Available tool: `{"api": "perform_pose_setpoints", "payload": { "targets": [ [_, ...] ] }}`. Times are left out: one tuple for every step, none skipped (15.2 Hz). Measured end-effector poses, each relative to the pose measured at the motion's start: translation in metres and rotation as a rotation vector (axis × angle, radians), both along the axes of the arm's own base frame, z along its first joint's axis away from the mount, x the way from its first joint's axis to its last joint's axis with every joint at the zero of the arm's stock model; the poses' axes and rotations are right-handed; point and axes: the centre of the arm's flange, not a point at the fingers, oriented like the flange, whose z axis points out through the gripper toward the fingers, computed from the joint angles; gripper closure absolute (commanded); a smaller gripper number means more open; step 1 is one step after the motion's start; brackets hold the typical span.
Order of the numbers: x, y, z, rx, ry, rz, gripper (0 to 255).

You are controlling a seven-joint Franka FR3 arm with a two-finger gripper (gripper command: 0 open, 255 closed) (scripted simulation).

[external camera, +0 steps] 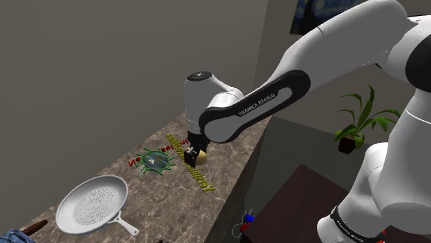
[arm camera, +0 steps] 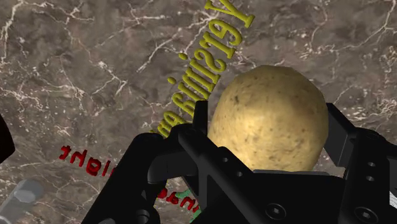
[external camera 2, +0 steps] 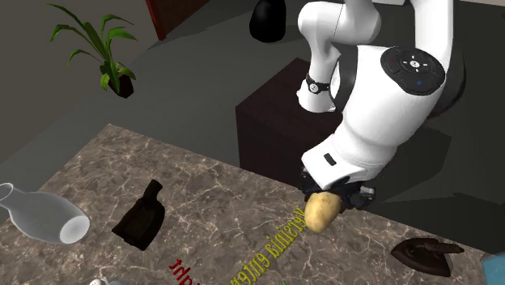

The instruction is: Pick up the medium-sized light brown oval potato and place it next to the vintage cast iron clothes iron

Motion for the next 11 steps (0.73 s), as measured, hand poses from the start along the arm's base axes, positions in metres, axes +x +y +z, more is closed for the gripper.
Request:
{"api": "perform_pose_setpoints", "payload": {
  "targets": [
    [-0.009,0.009,0.0,0.0,0.0,0.0,255],
    [-0.015,0.02,0.0,0.0,0.0,0.0,255],
    [-0.025,0.029,-0.001,0.0,0.0,0.0,255],
    [-0.033,0.04,-0.003,0.0,0.0,0.0,255],
    [-0.044,0.053,0.0,-0.001,0.0,0.001,255],
    [-0.052,0.062,0.001,0.0,0.0,0.0,255],
    [-0.059,0.071,-0.001,0.0,0.0,0.0,255],
    [-0.067,0.082,-0.002,0.0,0.0,0.001,255],
    [-0.077,0.09,-0.002,0.0,0.0,0.0,255],
    [-0.086,0.098,-0.002,0.0,0.0,0.0,255],
    [-0.094,0.108,-0.002,-0.001,0.0,0.0,255]
  ]
}}
